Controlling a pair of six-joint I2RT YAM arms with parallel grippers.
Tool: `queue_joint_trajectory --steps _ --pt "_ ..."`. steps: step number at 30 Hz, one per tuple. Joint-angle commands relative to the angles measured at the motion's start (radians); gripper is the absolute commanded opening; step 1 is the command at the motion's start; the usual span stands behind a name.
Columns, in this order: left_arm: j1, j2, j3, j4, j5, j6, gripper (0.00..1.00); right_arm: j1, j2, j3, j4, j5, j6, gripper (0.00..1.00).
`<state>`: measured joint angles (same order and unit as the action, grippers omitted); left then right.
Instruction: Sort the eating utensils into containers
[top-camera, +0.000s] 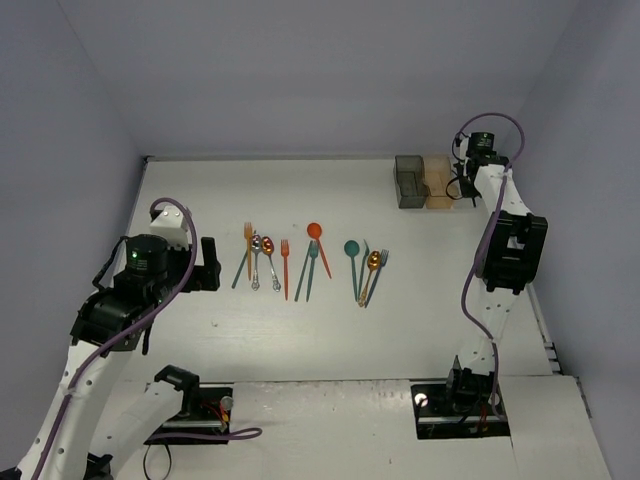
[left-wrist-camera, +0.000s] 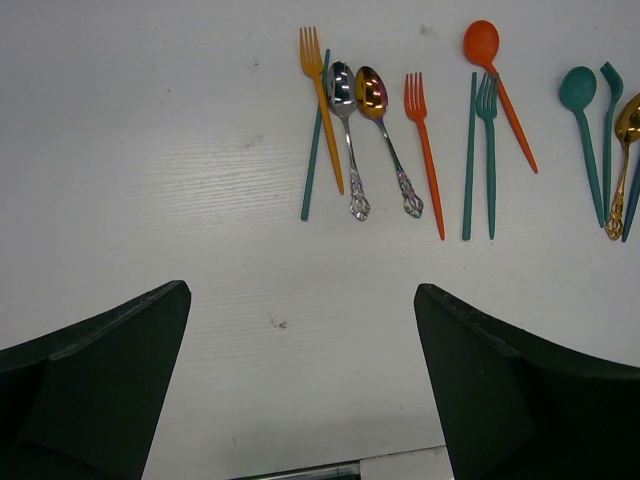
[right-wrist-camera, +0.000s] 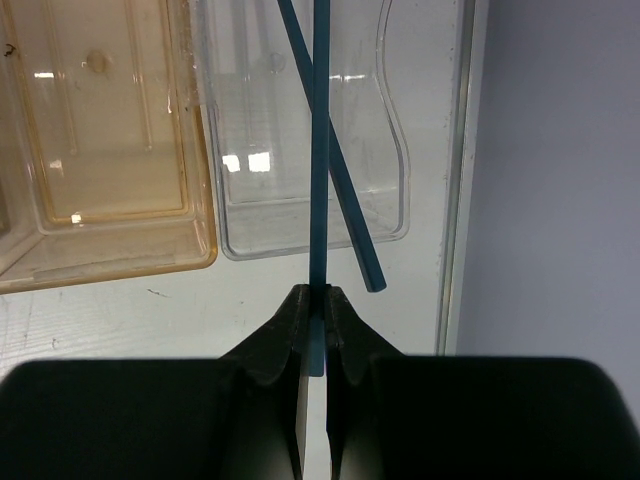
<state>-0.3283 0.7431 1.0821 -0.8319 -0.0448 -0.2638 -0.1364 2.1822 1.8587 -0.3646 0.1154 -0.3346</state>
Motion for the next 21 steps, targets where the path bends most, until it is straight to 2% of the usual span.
queue_joint_trajectory --steps 1,21 --pt "-0.005 0.011 -0.001 0.063 0.004 0.015 0.94 -0.002 -0.051 -0.012 -0.002 0.033 -0.013 0.03" --pt "-0.005 -0.017 -0.026 0.065 0.019 -0.004 0.94 -0.002 -0.039 0.023 -0.008 0.028 -0.013 0.12"
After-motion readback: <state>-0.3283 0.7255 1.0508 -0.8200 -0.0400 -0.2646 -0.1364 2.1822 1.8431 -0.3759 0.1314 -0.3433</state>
